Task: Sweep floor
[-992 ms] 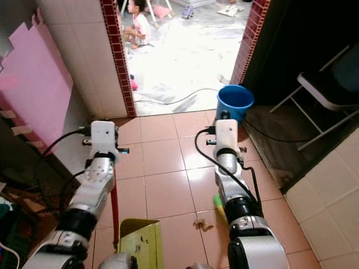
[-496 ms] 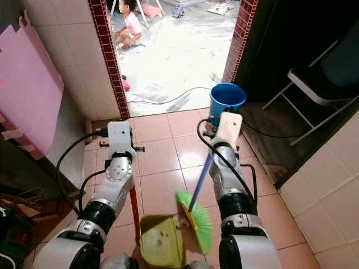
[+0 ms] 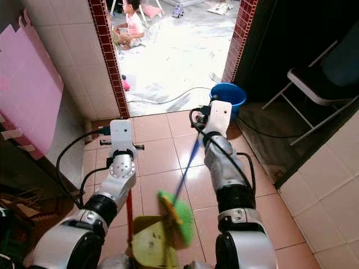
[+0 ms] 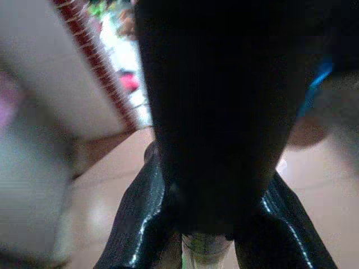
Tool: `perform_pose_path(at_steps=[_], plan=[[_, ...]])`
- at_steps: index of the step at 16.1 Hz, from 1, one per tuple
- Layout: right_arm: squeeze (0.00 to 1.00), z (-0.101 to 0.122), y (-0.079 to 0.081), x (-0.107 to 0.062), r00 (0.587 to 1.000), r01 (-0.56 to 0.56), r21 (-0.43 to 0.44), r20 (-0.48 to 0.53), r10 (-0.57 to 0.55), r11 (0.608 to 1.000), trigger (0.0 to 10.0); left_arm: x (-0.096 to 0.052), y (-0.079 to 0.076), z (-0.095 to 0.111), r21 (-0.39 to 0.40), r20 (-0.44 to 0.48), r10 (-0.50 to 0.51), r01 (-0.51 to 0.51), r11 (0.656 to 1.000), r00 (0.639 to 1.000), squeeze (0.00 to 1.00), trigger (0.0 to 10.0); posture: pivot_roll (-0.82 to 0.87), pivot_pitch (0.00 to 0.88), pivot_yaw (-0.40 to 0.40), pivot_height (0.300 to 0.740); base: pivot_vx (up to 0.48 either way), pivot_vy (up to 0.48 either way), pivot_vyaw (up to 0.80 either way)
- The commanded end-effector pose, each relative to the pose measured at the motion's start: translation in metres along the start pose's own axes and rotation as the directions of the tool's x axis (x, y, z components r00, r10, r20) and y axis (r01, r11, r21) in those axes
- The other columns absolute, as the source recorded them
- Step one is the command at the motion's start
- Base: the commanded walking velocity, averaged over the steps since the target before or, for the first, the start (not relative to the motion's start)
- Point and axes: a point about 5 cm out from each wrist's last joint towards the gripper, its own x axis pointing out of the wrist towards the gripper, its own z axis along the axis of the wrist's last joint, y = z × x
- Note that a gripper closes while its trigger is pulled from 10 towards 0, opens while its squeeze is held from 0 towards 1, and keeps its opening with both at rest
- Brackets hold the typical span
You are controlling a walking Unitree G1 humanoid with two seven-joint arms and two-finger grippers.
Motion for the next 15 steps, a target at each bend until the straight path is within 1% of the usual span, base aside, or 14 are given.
perform_pose_path(at_steps=[1,2,3,4,5,6,7,8,9,11,12,13,14,15], plan=[[0.00,0.007,0.024,-0.002,0.980,-0.188,0.168,-0.036,0.197,0.968,10.0,0.002,0.000,0.002,0.011,0.001,0.019,-0.019,1.000,1.000,0.00,10.0,-0.14,0.000,-0.014,0.740,0.000,0.000,0.00],[0.00,0.014,0.028,-0.003,0.966,-0.250,0.144,-0.024,0.256,0.957,10.0,0.003,0.001,0.002,0.011,-0.002,0.018,-0.018,1.000,1.000,0.00,10.0,-0.14,0.000,-0.014,0.740,0.000,0.000,0.00],[0.00,0.022,0.035,-0.008,0.931,-0.361,0.124,-0.008,0.365,0.924,10.0,0.004,0.003,0.001,0.015,-0.010,0.030,-0.030,0.999,0.999,0.00,10.0,-0.15,0.000,-0.014,0.740,0.000,0.000,0.00],[0.00,0.026,0.038,-0.011,0.906,-0.415,0.138,-0.026,0.422,0.899,10.0,0.005,0.004,0.002,0.014,-0.011,0.032,-0.032,0.999,0.999,0.00,10.0,-0.15,0.000,-0.014,0.740,0.000,0.000,0.00],[0.00,0.031,0.039,-0.015,0.870,-0.488,0.092,-0.035,0.492,0.868,10.0,0.008,0.007,0.003,0.013,-0.007,0.040,-0.040,0.999,0.999,0.00,10.0,-0.15,0.000,-0.013,0.740,0.000,0.000,0.00],[0.00,0.033,0.038,-0.016,0.862,-0.503,0.061,-0.039,0.506,0.862,10.0,0.009,0.008,0.004,0.013,-0.007,0.044,-0.044,0.999,0.999,0.00,10.0,-0.15,0.000,-0.012,0.740,0.000,0.000,0.00],[0.00,0.034,0.035,-0.016,0.860,-0.506,0.054,-0.045,0.508,0.861,10.0,0.011,0.011,0.005,0.011,-0.008,0.052,-0.052,0.999,0.999,0.00,10.0,-0.15,0.000,-0.012,0.740,0.000,0.000,0.00],[0.00,0.042,0.032,-0.018,0.856,-0.515,0.005,-0.044,0.515,0.857,10.0,0.015,0.015,0.009,0.007,0.000,0.062,-0.062,0.998,0.998,0.00,10.0,-0.15,0.000,-0.006,0.740,0.000,0.000,0.00],[0.00,0.050,0.031,-0.018,0.864,-0.503,-0.023,-0.011,0.503,0.864,10.0,0.017,0.018,0.011,-0.002,-0.004,0.062,-0.062,0.998,0.998,0.00,10.0,-0.15,0.000,0.003,0.740,0.000,0.000,0.00],[0.00,0.067,0.024,-0.015,0.899,-0.426,-0.050,0.091,0.429,0.903,10.0,0.021,0.024,0.013,0.000,-0.002,0.061,-0.061,0.998,0.998,0.00,10.0,-0.14,0.000,0.007,0.740,0.000,0.000,0.00],[0.00,0.072,0.020,-0.014,0.910,-0.390,-0.040,0.137,0.391,0.920,10.0,0.022,0.026,0.011,0.004,-0.005,0.064,-0.064,0.998,0.998,0.00,10.0,-0.14,0.000,0.013,0.740,0.000,0.000,0.00],[0.00,0.081,0.018,-0.014,0.912,-0.363,0.032,0.216,0.348,0.931,10.0,0.021,0.028,0.009,0.014,-0.010,0.063,-0.063,0.998,0.998,0.00,10.0,-0.14,0.000,0.016,0.740,0.000,0.000,0.00],[0.00,0.083,0.017,-0.014,0.910,-0.358,0.052,0.241,0.336,0.932,10.0,0.021,0.028,0.009,0.015,-0.010,0.061,-0.061,0.998,0.998,0.00,10.0,-0.14,0.000,0.017,0.740,0.000,0.000,0.00],[0.00,0.088,0.016,-0.014,0.907,-0.343,0.118,0.299,0.297,0.932,10.0,0.021,0.027,0.008,0.017,-0.012,0.059,-0.058,0.998,0.998,0.00,10.0,-0.14,0.000,0.017,0.740,0.000,0.000,0.00]])
